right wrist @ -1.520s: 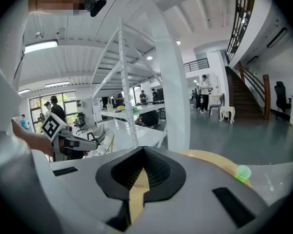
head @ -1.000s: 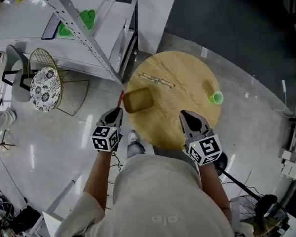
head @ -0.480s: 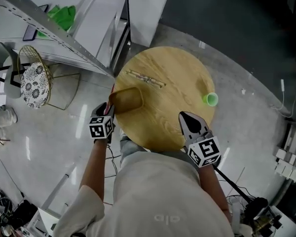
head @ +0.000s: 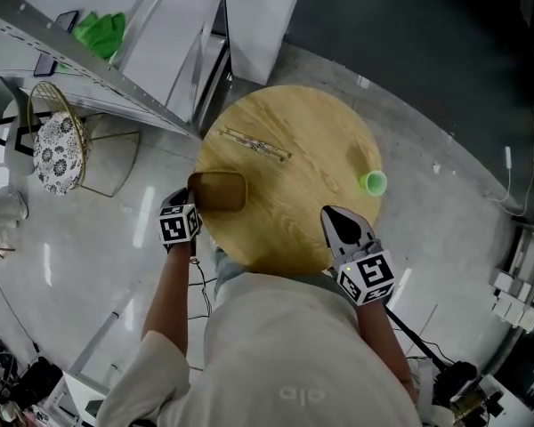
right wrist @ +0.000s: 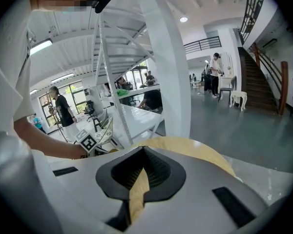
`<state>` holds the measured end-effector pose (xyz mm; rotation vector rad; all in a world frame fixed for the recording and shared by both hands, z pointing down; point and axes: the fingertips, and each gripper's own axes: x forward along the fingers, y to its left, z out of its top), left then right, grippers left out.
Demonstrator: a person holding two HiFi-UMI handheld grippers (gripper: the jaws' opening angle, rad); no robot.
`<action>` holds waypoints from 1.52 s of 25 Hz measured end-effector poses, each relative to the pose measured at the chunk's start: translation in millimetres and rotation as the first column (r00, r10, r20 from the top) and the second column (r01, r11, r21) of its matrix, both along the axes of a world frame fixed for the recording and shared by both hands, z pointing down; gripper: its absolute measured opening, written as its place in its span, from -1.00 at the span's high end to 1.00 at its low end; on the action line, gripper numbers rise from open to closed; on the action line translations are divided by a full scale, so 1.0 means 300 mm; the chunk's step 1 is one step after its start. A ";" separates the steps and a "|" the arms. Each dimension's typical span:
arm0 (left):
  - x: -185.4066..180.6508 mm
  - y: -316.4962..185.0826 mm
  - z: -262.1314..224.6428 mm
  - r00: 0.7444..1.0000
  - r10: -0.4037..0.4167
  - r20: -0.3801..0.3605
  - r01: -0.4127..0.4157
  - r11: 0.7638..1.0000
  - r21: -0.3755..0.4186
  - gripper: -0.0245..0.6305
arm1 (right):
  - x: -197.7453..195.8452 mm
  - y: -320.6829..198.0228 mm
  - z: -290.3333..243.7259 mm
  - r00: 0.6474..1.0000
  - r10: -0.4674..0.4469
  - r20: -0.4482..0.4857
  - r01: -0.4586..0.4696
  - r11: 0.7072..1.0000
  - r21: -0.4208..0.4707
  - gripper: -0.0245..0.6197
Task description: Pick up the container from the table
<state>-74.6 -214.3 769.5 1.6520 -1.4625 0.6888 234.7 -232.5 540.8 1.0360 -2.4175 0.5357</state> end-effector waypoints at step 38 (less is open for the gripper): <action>-0.499 0.460 -1.049 0.986 -0.169 0.016 0.135 0.835 0.533 0.84 | -0.762 0.269 -0.384 0.938 -0.286 0.199 0.247 0.949 0.198 0.85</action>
